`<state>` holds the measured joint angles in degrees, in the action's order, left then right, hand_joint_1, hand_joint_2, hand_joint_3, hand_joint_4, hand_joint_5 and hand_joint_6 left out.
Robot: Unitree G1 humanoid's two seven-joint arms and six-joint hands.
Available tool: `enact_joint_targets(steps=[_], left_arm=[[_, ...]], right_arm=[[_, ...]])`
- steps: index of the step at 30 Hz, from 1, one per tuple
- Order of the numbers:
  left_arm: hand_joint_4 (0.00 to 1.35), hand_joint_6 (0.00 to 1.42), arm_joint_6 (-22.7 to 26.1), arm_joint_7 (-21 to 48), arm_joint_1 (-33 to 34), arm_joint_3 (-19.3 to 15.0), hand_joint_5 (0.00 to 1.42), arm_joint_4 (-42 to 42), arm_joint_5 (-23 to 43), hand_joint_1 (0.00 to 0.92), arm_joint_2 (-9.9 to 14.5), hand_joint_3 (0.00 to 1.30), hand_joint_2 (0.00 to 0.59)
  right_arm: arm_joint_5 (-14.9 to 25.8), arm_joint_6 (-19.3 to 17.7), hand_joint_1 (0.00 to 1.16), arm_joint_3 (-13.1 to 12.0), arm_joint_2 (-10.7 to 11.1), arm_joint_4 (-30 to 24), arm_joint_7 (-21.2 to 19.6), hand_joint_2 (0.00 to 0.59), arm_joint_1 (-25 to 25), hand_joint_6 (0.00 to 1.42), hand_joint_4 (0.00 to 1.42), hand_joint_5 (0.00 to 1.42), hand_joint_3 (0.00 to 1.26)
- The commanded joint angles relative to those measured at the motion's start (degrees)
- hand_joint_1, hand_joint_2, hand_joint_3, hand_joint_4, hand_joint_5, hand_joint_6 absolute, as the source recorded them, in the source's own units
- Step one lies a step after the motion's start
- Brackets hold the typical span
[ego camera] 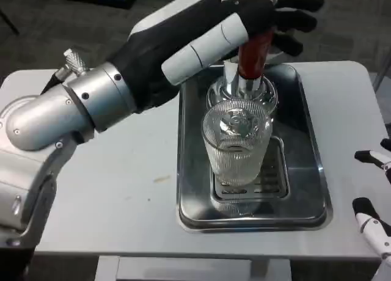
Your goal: Grasp the cup under the faucet to collect the drink, then remove the cup.
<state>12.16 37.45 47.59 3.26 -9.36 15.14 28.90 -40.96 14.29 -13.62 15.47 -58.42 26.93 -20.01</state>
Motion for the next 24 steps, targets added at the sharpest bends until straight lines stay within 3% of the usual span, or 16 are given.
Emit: enact_joint_targets(steps=[1,13,24], left_arm=[[0.17,0.19,-1.7,2.0,-1.6,1.2,0.28,0.6,-1.9,0.000,0.5,0.20,0.041],[0.16,0.16,-11.3,3.7,-3.5,3.9,0.26,1.4,-11.6,0.000,4.3,0.19,0.042],[0.12,0.13,-18.2,3.5,-4.0,5.6,0.22,2.2,-17.7,0.000,5.6,0.16,0.042]], right_arm=[[0.8,0.0,0.33,-0.9,0.2,-0.4,-0.3,0.516,-0.8,0.03,0.00,0.00,0.16],[2.4,0.5,0.33,-1.4,0.8,-0.3,0.0,0.516,-0.2,0.03,0.00,0.00,0.16],[3.3,1.9,0.33,-1.4,1.2,-0.5,0.5,0.516,0.2,0.03,0.00,0.00,0.16]])
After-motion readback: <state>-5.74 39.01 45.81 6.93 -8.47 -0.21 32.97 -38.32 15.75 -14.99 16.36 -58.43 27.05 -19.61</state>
